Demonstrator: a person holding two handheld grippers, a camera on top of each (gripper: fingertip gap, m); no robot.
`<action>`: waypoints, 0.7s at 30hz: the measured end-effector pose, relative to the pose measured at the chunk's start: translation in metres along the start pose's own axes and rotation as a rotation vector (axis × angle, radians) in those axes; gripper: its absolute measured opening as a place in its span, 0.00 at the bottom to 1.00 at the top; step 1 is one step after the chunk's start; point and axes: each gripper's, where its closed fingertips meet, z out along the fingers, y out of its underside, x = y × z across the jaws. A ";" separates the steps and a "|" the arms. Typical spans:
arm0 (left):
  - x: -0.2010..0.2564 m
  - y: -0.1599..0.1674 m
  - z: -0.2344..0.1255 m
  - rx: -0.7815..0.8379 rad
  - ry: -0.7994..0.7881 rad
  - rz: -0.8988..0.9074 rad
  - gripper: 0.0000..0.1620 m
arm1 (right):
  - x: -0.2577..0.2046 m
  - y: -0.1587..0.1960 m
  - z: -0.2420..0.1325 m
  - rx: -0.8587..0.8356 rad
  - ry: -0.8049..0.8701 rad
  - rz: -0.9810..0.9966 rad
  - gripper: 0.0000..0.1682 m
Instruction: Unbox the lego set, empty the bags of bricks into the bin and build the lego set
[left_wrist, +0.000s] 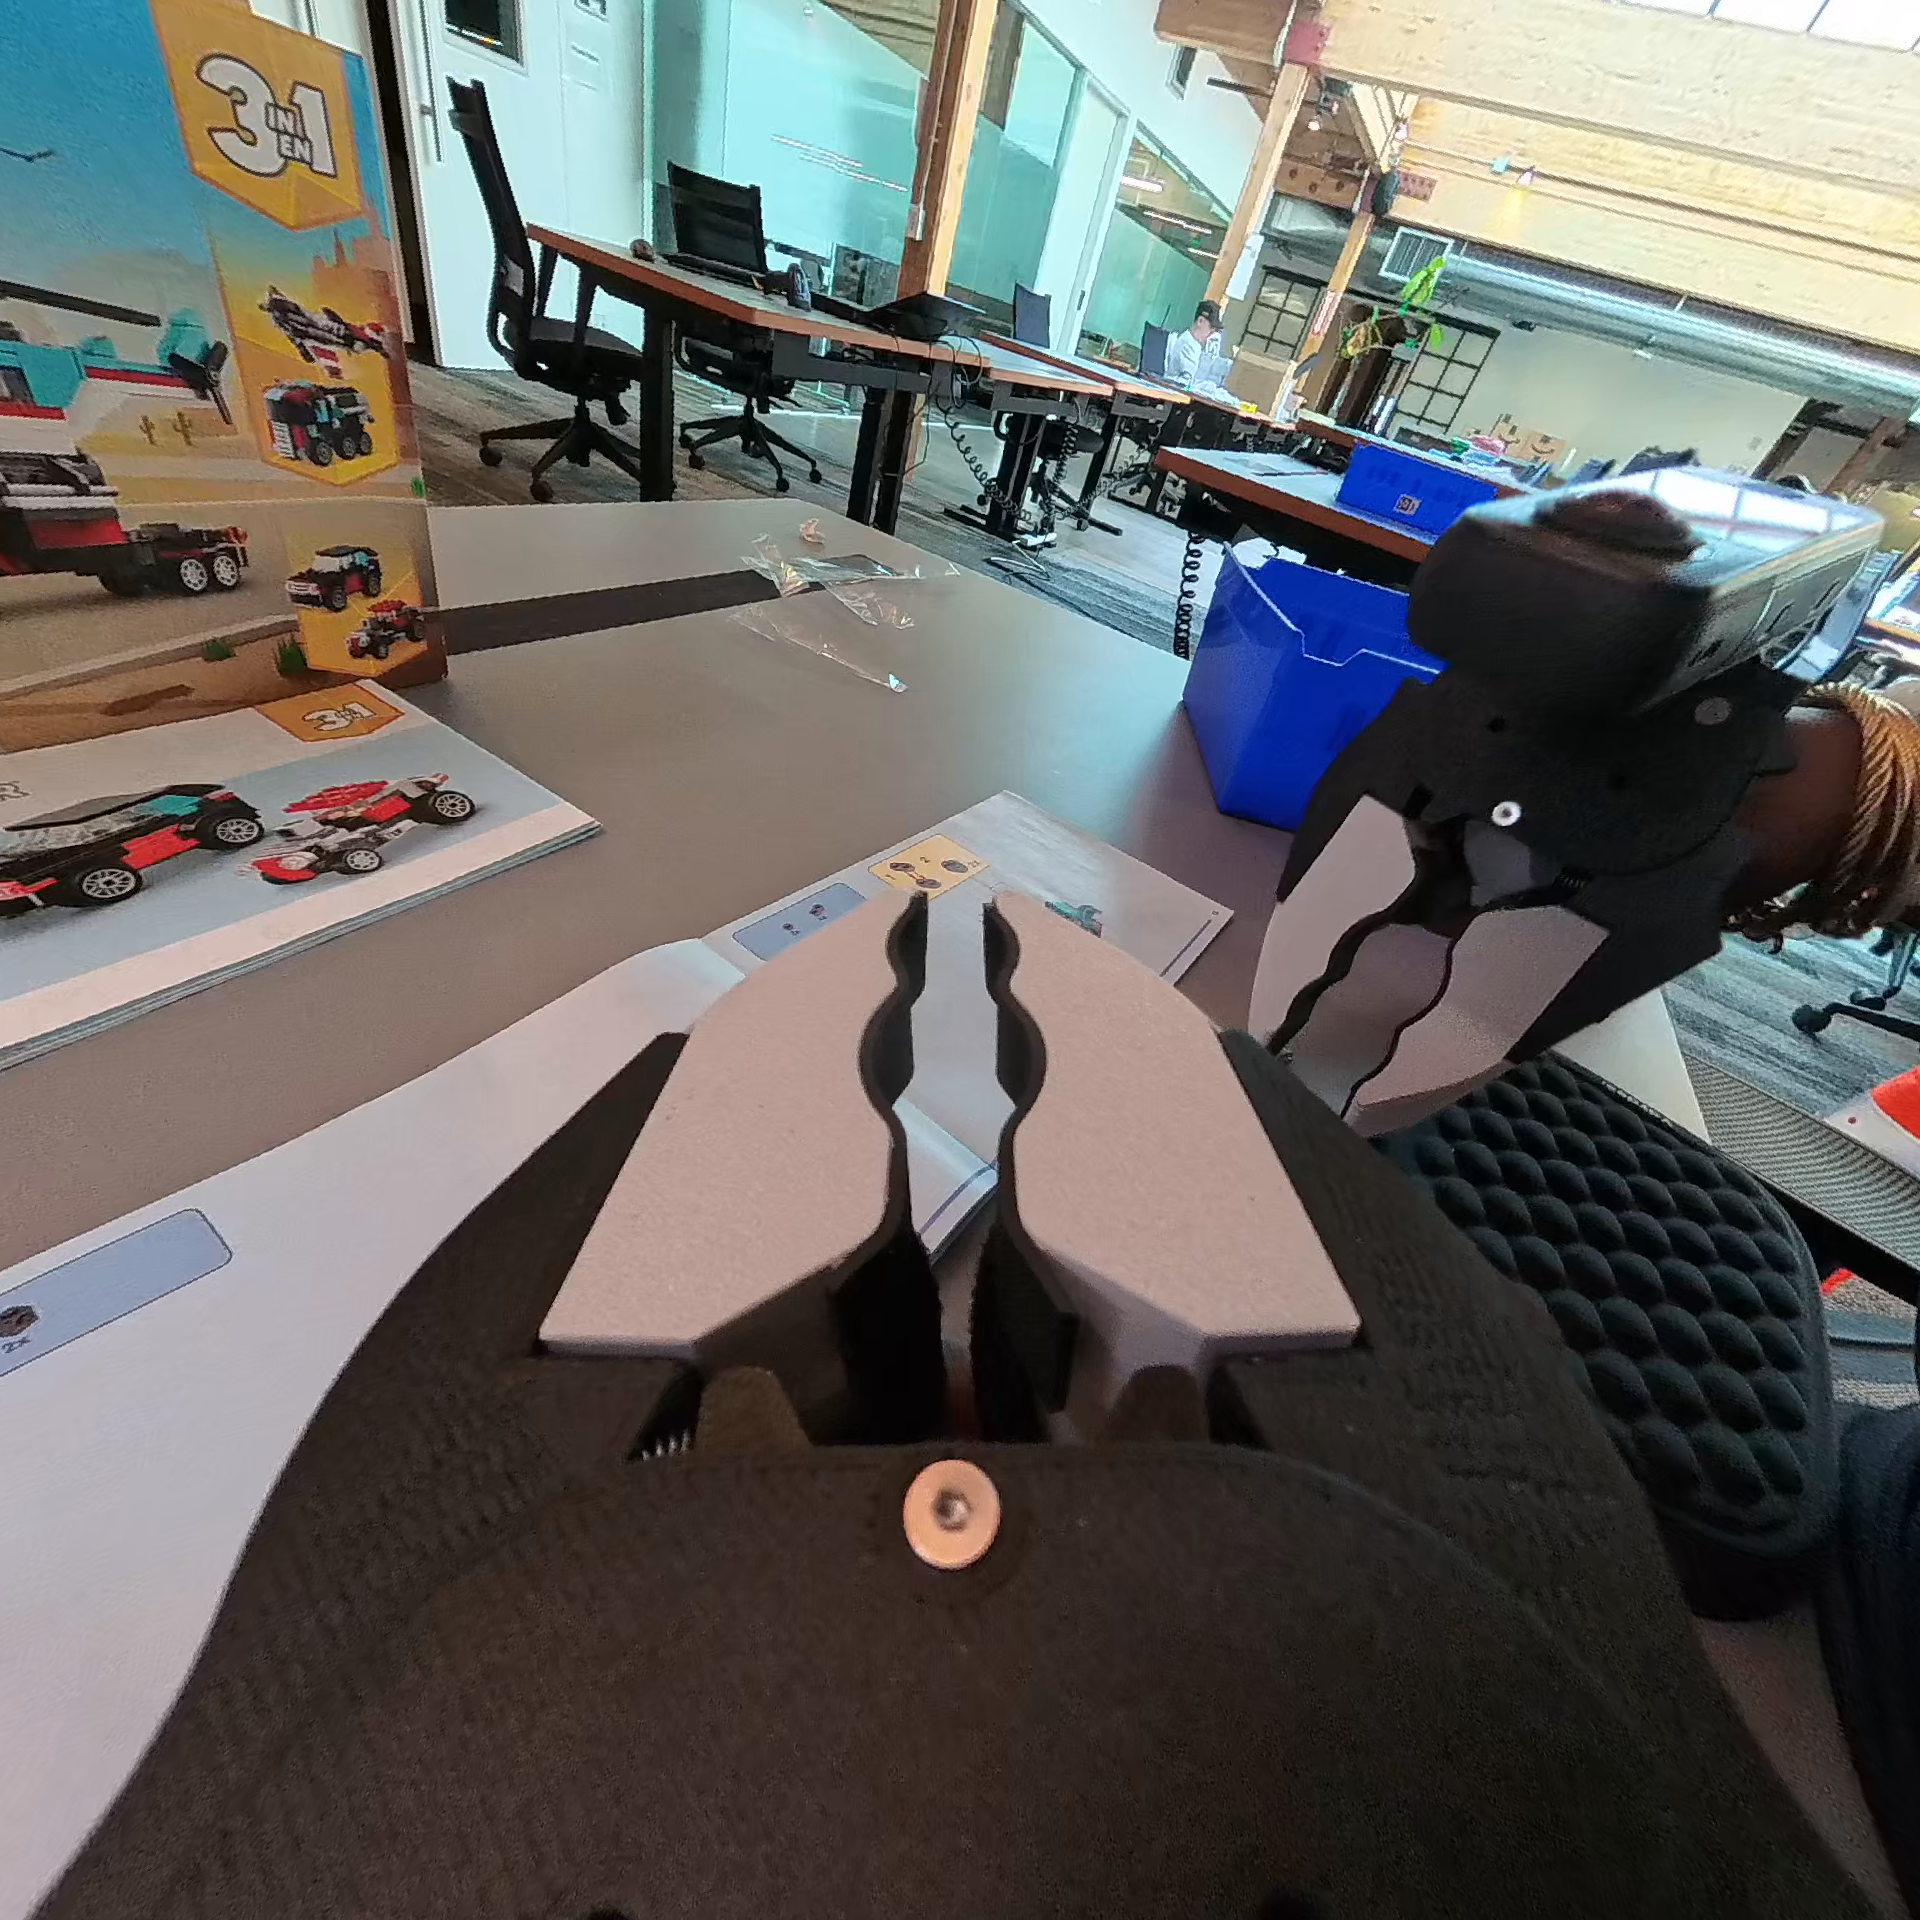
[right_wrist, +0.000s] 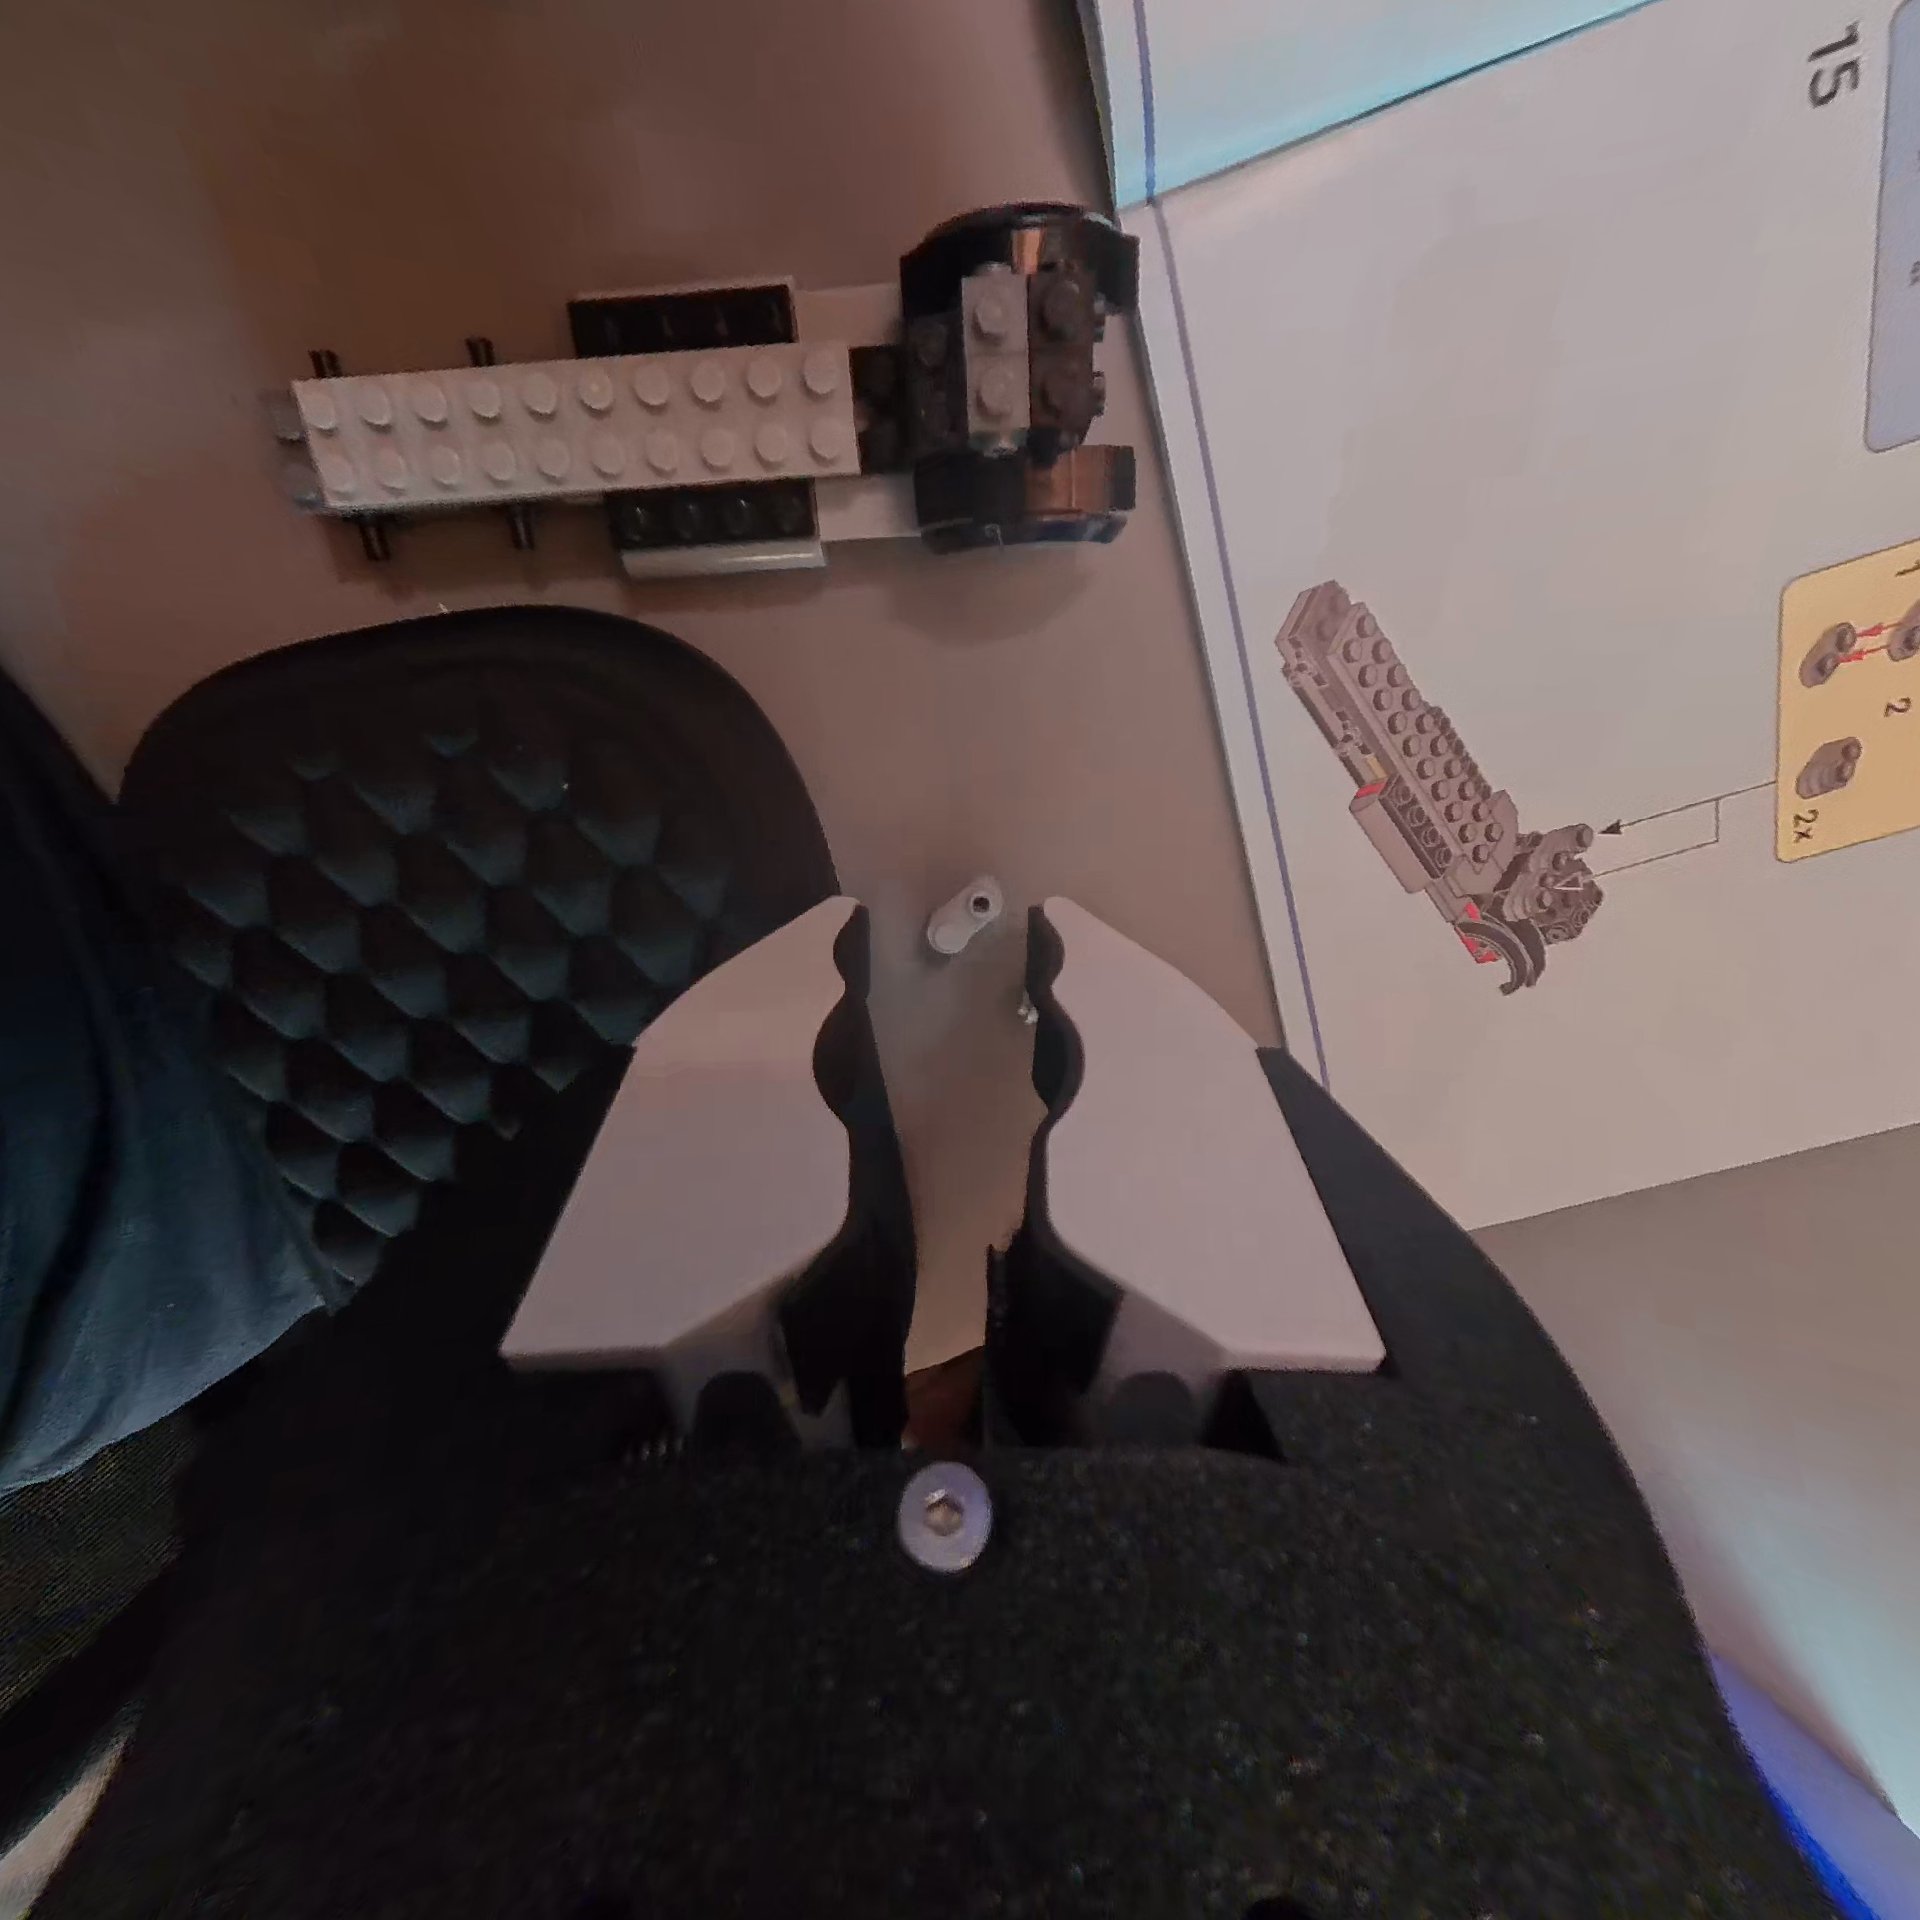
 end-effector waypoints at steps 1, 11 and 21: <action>0.000 0.000 0.000 -0.001 0.001 0.001 0.06 | 0.001 -0.001 -0.004 0.029 -0.002 0.008 0.17; 0.003 0.004 0.002 -0.025 0.014 0.005 0.06 | 0.022 0.019 -0.007 0.093 0.172 -0.022 0.12; 0.008 0.006 0.004 -0.036 0.041 0.022 0.06 | 0.000 0.007 -0.014 0.324 -0.376 0.416 0.07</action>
